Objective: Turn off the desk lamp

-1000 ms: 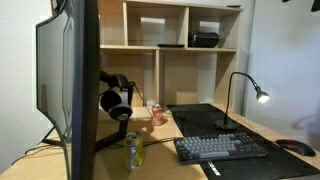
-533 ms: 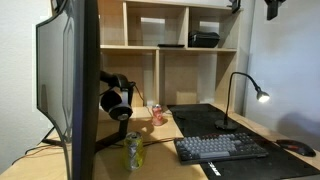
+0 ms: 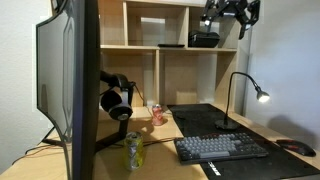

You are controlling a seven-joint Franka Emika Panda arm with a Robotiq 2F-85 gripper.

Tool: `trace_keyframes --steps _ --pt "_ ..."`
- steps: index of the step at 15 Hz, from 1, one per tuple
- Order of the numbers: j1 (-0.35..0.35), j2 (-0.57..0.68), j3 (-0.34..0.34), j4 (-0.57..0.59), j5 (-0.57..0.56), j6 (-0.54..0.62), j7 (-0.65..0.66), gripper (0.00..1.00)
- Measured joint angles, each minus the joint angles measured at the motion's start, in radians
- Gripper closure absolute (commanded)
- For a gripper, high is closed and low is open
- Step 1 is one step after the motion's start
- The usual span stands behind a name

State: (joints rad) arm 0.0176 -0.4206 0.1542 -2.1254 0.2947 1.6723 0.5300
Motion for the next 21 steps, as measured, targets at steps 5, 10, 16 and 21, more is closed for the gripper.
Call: trace_keyframes --steps 5,10,16,21 --pt "0.001 0.067 0.001 0.010 -0.001 0.077 0.052 0.00" --pt "0.002 0.126 0.006 0.013 0.007 0.125 0.233 0.00" --pt "0.002 0.393 -0.012 0.114 0.039 0.326 0.488 0.00" --pt "0.008 0.427 -0.023 0.139 0.044 0.338 0.566 0.00"
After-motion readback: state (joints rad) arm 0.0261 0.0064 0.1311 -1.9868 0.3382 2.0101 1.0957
